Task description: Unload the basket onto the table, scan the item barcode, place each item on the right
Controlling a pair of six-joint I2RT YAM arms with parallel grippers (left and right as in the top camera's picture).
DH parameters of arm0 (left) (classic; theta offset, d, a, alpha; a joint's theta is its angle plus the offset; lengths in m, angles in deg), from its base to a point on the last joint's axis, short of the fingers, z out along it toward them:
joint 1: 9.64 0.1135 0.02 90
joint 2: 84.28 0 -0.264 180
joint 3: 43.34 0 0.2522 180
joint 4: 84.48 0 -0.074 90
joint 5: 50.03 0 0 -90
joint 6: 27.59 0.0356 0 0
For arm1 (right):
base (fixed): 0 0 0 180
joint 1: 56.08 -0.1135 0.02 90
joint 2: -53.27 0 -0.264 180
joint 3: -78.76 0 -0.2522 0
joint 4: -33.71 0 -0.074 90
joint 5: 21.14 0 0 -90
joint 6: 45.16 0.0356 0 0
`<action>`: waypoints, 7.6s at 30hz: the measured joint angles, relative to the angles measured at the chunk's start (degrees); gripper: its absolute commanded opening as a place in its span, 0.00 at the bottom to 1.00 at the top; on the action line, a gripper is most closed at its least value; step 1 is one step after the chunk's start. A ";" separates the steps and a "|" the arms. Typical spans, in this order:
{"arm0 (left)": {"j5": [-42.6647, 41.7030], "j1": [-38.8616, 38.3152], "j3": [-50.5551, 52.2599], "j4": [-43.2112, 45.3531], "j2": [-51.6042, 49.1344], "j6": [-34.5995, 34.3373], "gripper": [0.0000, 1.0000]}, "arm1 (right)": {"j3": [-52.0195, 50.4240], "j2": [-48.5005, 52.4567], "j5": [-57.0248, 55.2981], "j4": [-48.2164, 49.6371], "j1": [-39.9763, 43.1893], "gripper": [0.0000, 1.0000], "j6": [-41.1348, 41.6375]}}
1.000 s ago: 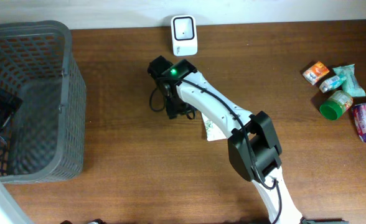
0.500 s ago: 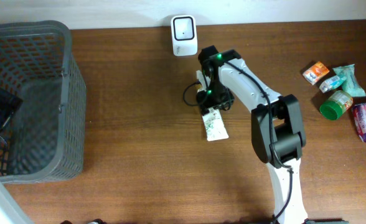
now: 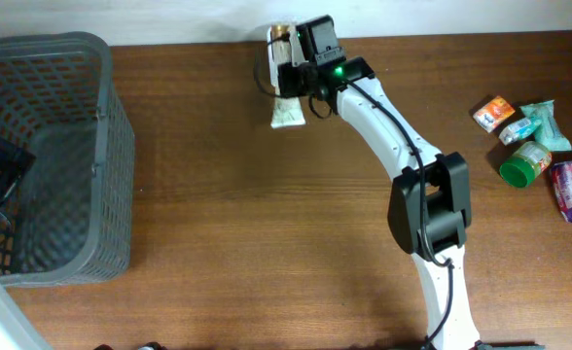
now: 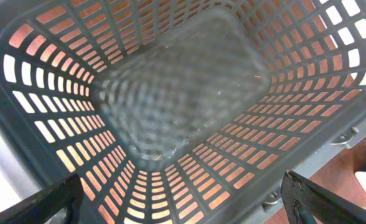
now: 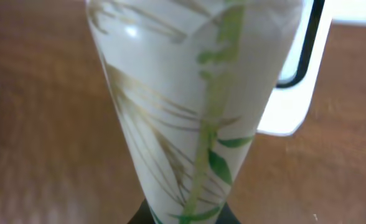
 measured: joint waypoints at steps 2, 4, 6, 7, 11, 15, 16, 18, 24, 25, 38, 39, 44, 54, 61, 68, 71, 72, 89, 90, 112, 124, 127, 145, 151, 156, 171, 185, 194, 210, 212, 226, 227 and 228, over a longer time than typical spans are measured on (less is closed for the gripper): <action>0.02 0.00 0.00 -0.04 0.00 0.00 0.99 | -0.02 0.70 0.04 5.42 0.33 0.04 3.04; 0.02 0.00 0.00 -0.07 0.00 0.00 0.99 | -0.02 1.16 0.04 12.24 1.16 0.04 5.92; 0.00 0.00 0.00 -0.02 0.00 0.00 0.99 | 0.00 1.20 0.04 14.53 2.62 0.04 9.86; 0.02 0.00 0.00 -0.02 0.00 0.00 0.99 | 0.00 1.33 0.02 14.51 2.86 0.04 10.91; 0.02 0.00 0.00 0.00 0.00 0.00 0.99 | 0.04 3.89 0.28 10.60 3.28 0.04 17.81; 0.02 0.00 0.00 -0.02 0.00 0.00 0.99 | 0.04 5.18 1.99 7.32 3.28 0.04 19.78; 0.02 0.00 0.00 -0.02 0.00 0.00 0.99 | 0.04 5.18 2.34 7.52 3.28 0.04 19.89; 0.02 0.00 0.00 -0.02 0.00 0.00 0.99 | 0.07 5.18 4.00 6.97 3.63 0.04 19.87; 0.00 0.00 0.00 -0.02 0.00 0.00 0.99 | 17.70 5.55 5.53 -21.24 15.02 0.04 14.93; 0.00 0.00 0.00 -0.02 0.00 0.00 0.99 | 21.24 5.40 4.20 -26.21 19.71 0.04 13.22; 0.00 0.00 0.00 -0.02 0.00 0.00 0.99 | 17.49 5.33 -7.41 -49.77 47.34 0.99 -9.25; 0.00 0.00 0.00 -0.02 0.00 0.00 0.99 | 17.49 5.33 -6.49 -50.69 47.36 0.99 -9.51; 0.02 0.00 0.00 -0.04 0.00 0.00 0.99 | 16.85 -1.73 4.33 -56.59 47.36 0.99 -9.49; 0.02 0.00 0.00 -0.04 0.00 0.00 0.99 | 6.84 -41.24 8.24 -64.98 32.59 0.99 -11.93; 0.00 0.07 0.00 -0.17 -0.09 0.00 0.99 | -30.58 -79.12 6.58 -59.60 27.41 0.99 -9.73; 0.00 0.11 0.00 -0.02 -0.09 0.00 0.99 | -37.16 -87.80 6.54 -65.46 27.41 0.99 -5.31; 0.02 0.11 0.00 -0.02 -0.09 0.00 0.99 | -37.16 -87.80 4.66 -65.46 27.41 0.99 -5.40; 0.02 0.11 0.00 -0.02 -0.09 0.00 0.99 | -37.16 -87.80 3.85 -65.44 27.41 0.99 -5.38; 0.00 0.20 0.00 0.00 -0.11 0.00 0.99 | -109.31 -129.57 6.71 10.60 21.46 0.99 -9.29; 0.02 0.20 0.00 0.02 -0.09 0.00 0.99 | -110.38 -131.51 6.01 10.86 21.42 0.99 -9.27; 0.02 0.20 0.00 -0.02 -0.11 0.00 0.99 | -120.89 -134.35 -9.14 27.06 21.42 0.99 -14.69; 0.02 0.20 0.00 0.00 -0.11 0.00 0.99 | -120.87 -134.35 -9.77 27.04 21.42 0.99 -13.27; 0.02 0.20 0.00 -0.02 -0.11 0.00 0.99 | -120.87 -134.35 -9.77 27.04 21.42 0.99 -13.27; -12.59 -13.70 10.47 21.90 10.23 13.57 0.99 | -120.87 -134.42 -9.79 27.04 21.42 0.99 -13.14; -16.31 -33.66 48.43 57.33 37.73 27.23 0.99 | -120.87 -134.40 -9.79 27.06 21.42 0.99 -13.09; -17.88 -37.00 72.83 67.10 51.25 32.22 0.99 | -120.89 -134.46 -9.79 27.06 21.42 0.99 -13.11; -23.54 -37.75 102.64 97.68 67.52 35.01 0.99 | -120.87 -134.46 -9.81 27.06 21.42 0.98 -13.14; -27.98 -52.15 112.83 103.49 83.58 42.51 0.99 | -120.89 -134.46 -9.81 27.06 21.42 0.99 -13.09; -24.50 -55.60 118.60 95.14 83.73 39.32 0.99 | -120.89 -134.46 -9.79 27.04 21.42 0.99 -13.14; -4.24 -38.66 119.25 90.75 83.78 25.86 0.99 | -120.87 -134.46 -9.79 27.06 21.42 0.98 -13.16; -4.26 -37.57 119.25 90.75 83.78 25.86 0.99 | -120.89 -134.46 -9.79 27.06 21.42 0.99 -13.14; -4.39 -29.00 119.25 90.66 84.15 25.94 0.99 | -120.89 -134.46 -9.79 27.06 21.42 0.99 -13.11; -4.39 -29.00 119.25 90.66 84.15 26.12 0.99 | -120.87 -134.46 -9.79 27.06 21.42 0.99 -13.11; -4.39 -29.00 119.25 90.66 84.15 26.58 0.99 | -120.89 -134.46 -9.79 27.06 21.42 0.99 -13.14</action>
